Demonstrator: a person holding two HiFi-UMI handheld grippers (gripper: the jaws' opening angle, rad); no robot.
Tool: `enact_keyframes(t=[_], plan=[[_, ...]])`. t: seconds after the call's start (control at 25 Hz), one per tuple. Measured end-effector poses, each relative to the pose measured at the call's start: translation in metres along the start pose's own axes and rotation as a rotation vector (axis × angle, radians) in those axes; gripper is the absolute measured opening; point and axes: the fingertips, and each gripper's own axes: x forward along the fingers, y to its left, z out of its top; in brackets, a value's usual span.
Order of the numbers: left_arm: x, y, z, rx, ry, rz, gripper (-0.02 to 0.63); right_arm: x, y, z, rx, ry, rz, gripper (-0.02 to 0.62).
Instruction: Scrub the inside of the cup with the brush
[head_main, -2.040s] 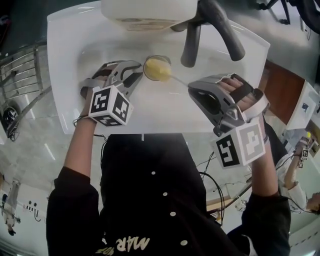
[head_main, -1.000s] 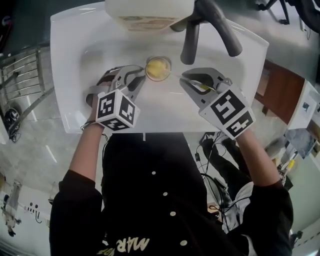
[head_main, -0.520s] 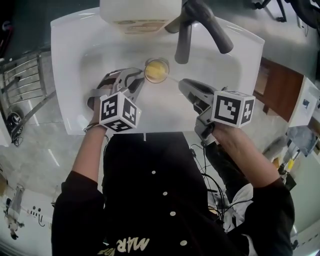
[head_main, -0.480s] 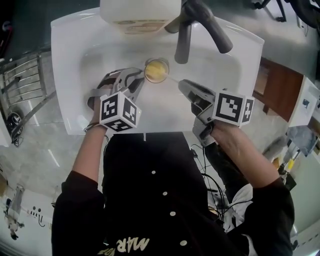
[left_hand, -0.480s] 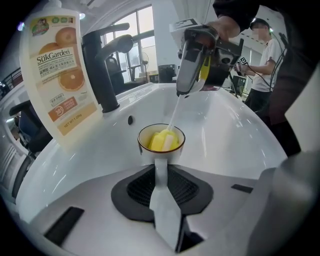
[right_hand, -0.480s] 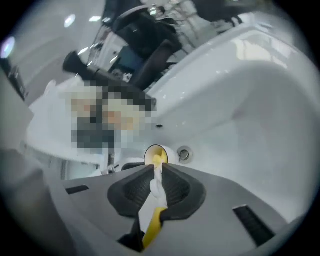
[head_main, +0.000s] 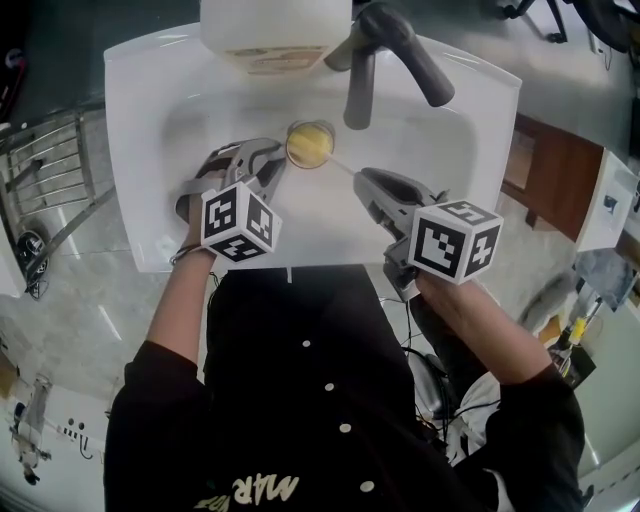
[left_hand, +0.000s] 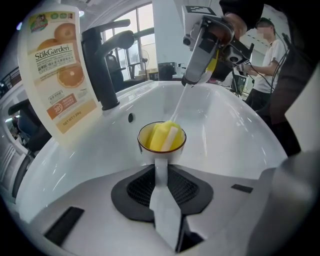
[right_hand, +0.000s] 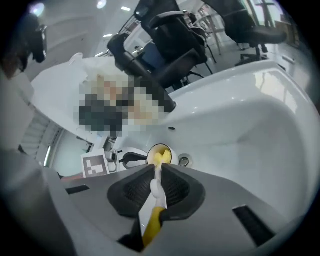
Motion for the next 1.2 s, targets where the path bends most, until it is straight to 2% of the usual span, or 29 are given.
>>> enact_keyframes(t=[0.12,0.24,0.36,0.52,0.72,0.8,0.88,1.0,1.08,1.2], plan=[[0.001,0.002,-0.001,-0.007,0.000,-0.007,0.089,-0.008,0.007,0.005,-0.167,0.007,-0.007,0.055],[0.001,0.004,-0.003,-0.008,0.004,-0.014,0.089,-0.018,0.017,0.009,-0.395,0.018,-0.008,0.055],[0.002,0.005,-0.004,-0.008,0.003,-0.020,0.091,-0.028,0.030,0.013,-0.756,0.053,-0.012,0.054],[0.002,0.007,-0.004,0.007,0.005,-0.026,0.091,-0.032,0.045,0.010,-1.269,0.153,0.002,0.054],[0.001,0.006,-0.004,0.015,0.009,-0.021,0.091,-0.026,0.051,0.008,-1.848,0.352,0.061,0.054],[0.001,0.007,-0.003,0.022,0.011,-0.015,0.089,-0.020,0.052,0.007,-2.036,0.416,0.078,0.054],[0.002,0.007,-0.002,0.030,0.014,-0.010,0.091,-0.009,0.054,0.005,-2.172,0.446,0.087,0.054],[0.003,0.007,-0.001,0.031,0.015,-0.010,0.091,0.005,0.051,-0.007,-2.307,0.491,0.099,0.054],[0.003,0.008,-0.001,0.028,0.016,-0.009,0.091,0.012,0.047,-0.011,-2.347,0.512,0.097,0.054],[0.003,0.008,-0.001,0.024,0.017,-0.006,0.091,0.020,0.042,-0.014,-2.332,0.511,0.096,0.054]])
